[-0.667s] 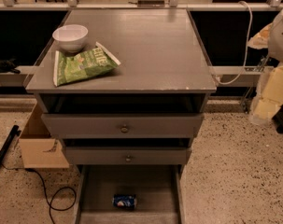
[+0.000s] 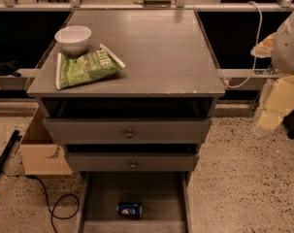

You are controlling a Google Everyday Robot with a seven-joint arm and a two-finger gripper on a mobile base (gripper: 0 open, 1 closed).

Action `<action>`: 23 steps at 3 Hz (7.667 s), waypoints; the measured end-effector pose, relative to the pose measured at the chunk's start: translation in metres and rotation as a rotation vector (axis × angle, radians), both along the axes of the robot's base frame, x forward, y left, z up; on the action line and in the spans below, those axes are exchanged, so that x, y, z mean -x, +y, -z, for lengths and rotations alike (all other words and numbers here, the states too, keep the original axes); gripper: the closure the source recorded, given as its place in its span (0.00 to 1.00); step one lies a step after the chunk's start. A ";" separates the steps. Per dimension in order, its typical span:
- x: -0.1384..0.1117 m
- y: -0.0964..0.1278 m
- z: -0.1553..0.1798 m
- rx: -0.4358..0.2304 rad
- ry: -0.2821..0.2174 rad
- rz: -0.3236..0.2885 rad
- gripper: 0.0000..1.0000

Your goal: Pick pepsi can from bottom drawer and place on counter

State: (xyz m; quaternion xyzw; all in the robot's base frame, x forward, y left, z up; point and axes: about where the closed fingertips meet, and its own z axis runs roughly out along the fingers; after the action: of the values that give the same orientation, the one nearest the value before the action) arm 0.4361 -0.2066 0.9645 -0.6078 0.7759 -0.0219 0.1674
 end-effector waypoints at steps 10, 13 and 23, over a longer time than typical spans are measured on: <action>0.027 0.150 0.256 -0.357 0.307 -0.193 0.00; 0.011 0.144 0.306 -0.338 0.398 -0.107 0.00; 0.047 0.176 0.400 -0.614 0.273 0.141 0.00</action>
Offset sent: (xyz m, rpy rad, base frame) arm -0.0272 0.0586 -0.0850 0.1199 0.0971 0.0982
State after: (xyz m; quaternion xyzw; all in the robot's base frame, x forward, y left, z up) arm 0.3889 -0.0310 0.5646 -0.4712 0.8017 0.2826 0.2354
